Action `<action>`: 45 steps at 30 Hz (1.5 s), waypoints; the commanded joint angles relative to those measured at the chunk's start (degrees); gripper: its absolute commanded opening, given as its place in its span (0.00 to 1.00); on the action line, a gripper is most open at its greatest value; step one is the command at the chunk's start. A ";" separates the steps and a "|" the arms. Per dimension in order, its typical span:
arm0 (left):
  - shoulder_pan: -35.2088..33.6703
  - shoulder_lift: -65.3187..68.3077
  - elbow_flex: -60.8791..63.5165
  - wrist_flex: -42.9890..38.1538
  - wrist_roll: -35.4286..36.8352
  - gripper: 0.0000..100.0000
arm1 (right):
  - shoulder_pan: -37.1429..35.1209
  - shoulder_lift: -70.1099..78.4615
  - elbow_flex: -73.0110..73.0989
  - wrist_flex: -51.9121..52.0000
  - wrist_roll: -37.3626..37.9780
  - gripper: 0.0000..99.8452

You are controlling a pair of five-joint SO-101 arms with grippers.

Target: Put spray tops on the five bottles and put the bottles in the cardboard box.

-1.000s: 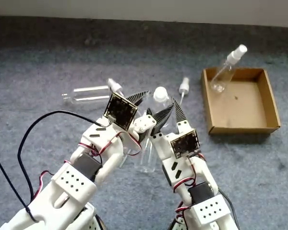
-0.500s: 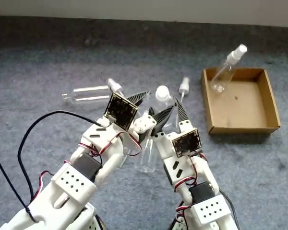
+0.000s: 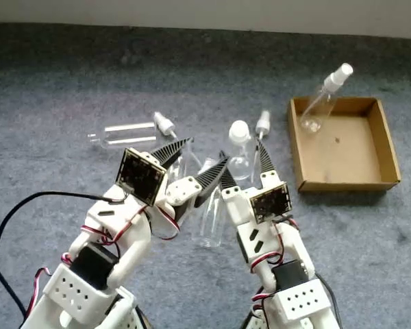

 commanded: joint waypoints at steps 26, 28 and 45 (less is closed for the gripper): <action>-28.70 -28.26 9.63 22.07 -5.89 0.01 | 0.75 -0.31 6.73 2.24 0.44 0.16; -28.79 -28.26 9.71 22.42 -5.89 0.01 | 0.84 -0.22 6.73 2.24 0.44 0.16; -28.79 -28.26 27.91 22.42 -5.54 0.01 | 0.75 -0.48 6.73 4.79 0.44 0.16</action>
